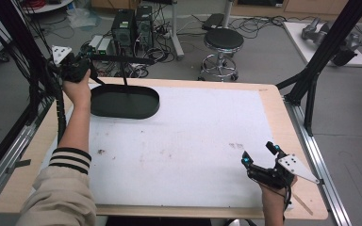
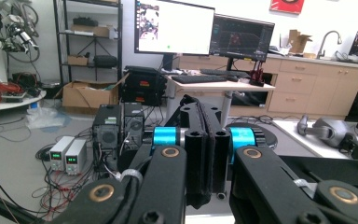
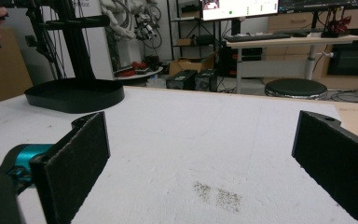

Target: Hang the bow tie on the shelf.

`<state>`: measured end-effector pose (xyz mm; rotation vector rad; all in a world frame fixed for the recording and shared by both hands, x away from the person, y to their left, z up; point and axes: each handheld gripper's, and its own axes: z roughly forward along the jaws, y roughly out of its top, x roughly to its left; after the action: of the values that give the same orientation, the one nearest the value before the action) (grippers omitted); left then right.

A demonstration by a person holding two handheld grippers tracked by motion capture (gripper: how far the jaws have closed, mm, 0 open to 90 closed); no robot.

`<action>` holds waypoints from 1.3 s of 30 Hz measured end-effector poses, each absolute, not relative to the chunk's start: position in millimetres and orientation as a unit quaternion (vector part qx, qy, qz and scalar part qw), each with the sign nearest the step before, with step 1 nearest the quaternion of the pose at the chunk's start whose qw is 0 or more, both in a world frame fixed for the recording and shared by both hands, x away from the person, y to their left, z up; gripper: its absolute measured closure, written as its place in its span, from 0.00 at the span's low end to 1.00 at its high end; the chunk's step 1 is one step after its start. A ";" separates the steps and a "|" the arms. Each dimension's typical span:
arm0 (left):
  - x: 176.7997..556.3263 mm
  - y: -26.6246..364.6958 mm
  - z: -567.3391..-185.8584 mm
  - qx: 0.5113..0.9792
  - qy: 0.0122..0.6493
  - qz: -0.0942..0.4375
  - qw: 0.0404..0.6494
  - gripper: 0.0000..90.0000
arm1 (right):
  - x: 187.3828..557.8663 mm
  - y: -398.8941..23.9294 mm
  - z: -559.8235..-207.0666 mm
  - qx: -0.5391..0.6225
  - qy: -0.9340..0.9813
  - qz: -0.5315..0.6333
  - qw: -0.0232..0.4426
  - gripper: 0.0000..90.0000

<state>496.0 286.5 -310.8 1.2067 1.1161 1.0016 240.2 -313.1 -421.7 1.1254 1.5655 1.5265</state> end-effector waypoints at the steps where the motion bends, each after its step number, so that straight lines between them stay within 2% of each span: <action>1: 497.2 288.0 -312.0 0.514 0.477 0.424 0.573 0.98 | 240.5 -313.3 -422.0 0.431 0.600 0.584 0.336 0.03; 8: 498.5 285.7 -314.5 0.526 0.474 0.421 0.567 0.97 | 241.1 -312.3 -423.0 0.431 0.603 0.581 0.336 0.03; 10: 497.5 284.8 -313.1 0.525 0.468 0.431 0.566 0.74 | 240.6 -312.1 -423.2 0.433 0.602 0.581 0.335 0.03; 13: 494.3 284.5 -309.5 0.518 0.468 0.440 0.564 0.58 | 240.6 -312.5 -423.4 0.433 0.602 0.581 0.334 0.03; 21: 472.9 290.2 -296.2 0.498 0.460 0.449 0.582 0.32 | 239.7 -312.0 -422.1 0.430 0.598 0.587 0.335 0.03; 25: 450.6 295.5 -292.2 0.521 0.441 0.414 0.602 0.19 | 238.1 -312.1 -420.4 0.430 0.594 0.593 0.333 0.03; 27: 446.5 296.2 -291.2 0.523 0.438 0.413 0.603 0.17 | 237.5 -312.1 -419.4 0.429 0.591 0.595 0.335 0.03; 28: 432.0 298.5 -287.5 0.522 0.428 0.413 0.612 0.14 | 236.4 -312.0 -418.4 0.428 0.591 0.597 0.334 0.03; 30: 425.1 299.8 -285.8 0.520 0.421 0.411 0.619 0.14 | 236.0 -312.1 -417.8 0.425 0.591 0.597 0.337 0.03; 38: 351.5 316.5 -276.8 0.504 0.385 0.441 0.636 0.13 | 232.2 -312.8 -413.4 0.421 0.584 0.601 0.347 0.03; 39: 351.5 316.5 -276.8 0.504 0.385 0.441 0.636 0.13 | 231.9 -313.4 -413.2 0.418 0.582 0.602 0.350 0.03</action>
<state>351.5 316.5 -276.8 1.1506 0.8790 1.0071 231.9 -313.4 -413.2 1.0837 1.5087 1.5605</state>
